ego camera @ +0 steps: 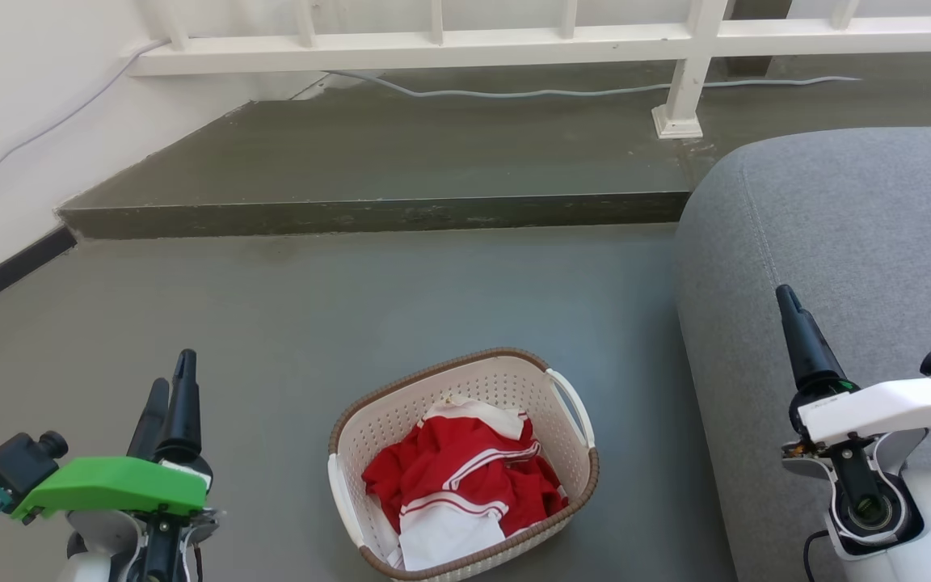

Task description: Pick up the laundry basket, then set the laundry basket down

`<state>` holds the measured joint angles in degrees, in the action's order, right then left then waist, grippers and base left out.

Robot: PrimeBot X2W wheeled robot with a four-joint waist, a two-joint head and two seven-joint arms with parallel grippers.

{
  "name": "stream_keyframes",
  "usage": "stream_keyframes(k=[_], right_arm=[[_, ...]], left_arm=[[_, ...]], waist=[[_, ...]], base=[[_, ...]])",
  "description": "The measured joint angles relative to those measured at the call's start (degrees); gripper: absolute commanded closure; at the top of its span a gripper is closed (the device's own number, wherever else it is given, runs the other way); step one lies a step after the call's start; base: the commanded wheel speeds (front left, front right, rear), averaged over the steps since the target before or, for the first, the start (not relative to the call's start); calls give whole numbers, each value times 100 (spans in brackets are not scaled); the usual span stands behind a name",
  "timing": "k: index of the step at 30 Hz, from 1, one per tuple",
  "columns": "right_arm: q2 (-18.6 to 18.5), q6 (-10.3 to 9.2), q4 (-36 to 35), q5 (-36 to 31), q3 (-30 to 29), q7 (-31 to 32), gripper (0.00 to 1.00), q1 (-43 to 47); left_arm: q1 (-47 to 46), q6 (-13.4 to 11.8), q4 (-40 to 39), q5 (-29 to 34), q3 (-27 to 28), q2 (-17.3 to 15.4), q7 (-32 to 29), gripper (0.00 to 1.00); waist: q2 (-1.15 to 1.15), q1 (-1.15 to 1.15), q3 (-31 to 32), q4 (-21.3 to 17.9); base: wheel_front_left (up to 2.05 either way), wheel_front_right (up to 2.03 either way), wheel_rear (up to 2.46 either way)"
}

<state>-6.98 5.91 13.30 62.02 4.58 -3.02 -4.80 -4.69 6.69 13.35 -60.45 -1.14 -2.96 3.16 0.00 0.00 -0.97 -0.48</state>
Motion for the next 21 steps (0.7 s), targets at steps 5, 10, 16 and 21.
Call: stream_keyframes(k=[5, 10, 16, 21], right_arm=[[-44, -66, -26, -575, 163, -107, 0, -2], [-62, -149, -54, -1028, 298, -209, 0, -4], [-62, -198, -100, -1469, 382, -336, 0, -24], [-62, -208, -164, -1853, 480, -434, 0, -65]], left_arm=[[0, -65, -101, 566, -65, 3, 105, 0], [0, -67, -129, 968, -100, 9, 204, 0], [0, -71, -222, 1429, -122, 19, 318, 0], [-1, -71, -280, 1822, -135, 22, 411, 0]], waist=[[0, 0, -7, -3], [0, 0, -18, 2], [0, 0, -39, 10], [0, 0, -61, 15]], base=[[0, 0, 0], [0, 0, 0], [0, 0, 0], [0, 0, 0]])
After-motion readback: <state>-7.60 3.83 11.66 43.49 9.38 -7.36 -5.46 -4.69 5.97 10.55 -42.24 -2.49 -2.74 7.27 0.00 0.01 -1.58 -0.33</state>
